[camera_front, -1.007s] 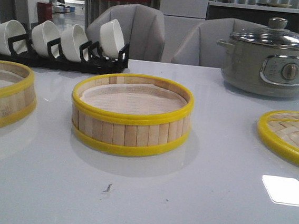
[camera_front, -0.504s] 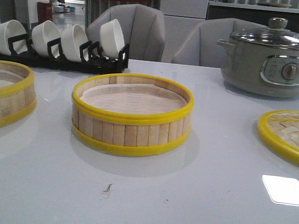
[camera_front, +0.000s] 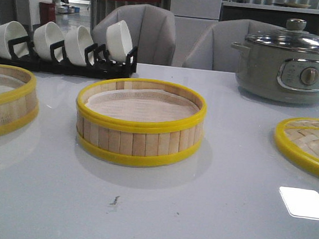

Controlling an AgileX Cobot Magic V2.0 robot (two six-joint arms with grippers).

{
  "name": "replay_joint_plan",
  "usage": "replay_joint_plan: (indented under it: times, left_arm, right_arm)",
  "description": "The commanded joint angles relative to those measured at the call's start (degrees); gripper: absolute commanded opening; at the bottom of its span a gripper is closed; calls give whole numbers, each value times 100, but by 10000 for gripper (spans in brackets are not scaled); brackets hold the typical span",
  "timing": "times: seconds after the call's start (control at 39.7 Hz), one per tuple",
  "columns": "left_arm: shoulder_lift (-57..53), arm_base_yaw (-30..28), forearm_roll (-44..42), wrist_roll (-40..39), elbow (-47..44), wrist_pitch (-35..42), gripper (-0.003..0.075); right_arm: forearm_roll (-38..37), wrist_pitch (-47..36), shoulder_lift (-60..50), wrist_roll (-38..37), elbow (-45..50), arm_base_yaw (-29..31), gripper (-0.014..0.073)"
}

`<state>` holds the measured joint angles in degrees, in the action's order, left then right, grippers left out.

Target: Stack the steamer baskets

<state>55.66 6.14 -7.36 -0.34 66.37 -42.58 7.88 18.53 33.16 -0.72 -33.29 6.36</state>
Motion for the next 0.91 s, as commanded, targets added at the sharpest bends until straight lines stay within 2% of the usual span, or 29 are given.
replay_joint_plan:
  times: [0.0, 0.18, 0.55, 0.6, 0.73, 0.78, 0.88]
  left_arm:
    - [-49, -6, -33, -66, 173, 362, 91]
    - [-49, -6, -33, -66, 173, 328, 91]
    - [-49, -6, -23, -66, 173, 57, 91]
    - [-49, -6, -12, -66, 173, 69, 91]
    - [-36, -6, -23, -66, 173, 198, 91]
    - [2, -6, -36, -66, 159, 269, 97]
    - [174, -6, -125, -56, 52, 425, 146]
  right_arm:
    - [-23, -441, 848, 8, -518, -19, 77]
    - [-18, -500, 1754, -3, -850, -19, 77]
    - [-20, -920, 2030, -9, -855, -19, 83]
    - [-70, -932, 2039, -4, -855, -19, 132]
    - [-201, -926, 2047, -4, -855, -19, 398]
    - [-203, -926, 2047, -4, -855, -19, 464]
    - [-203, -926, 2047, -4, -855, -19, 488]
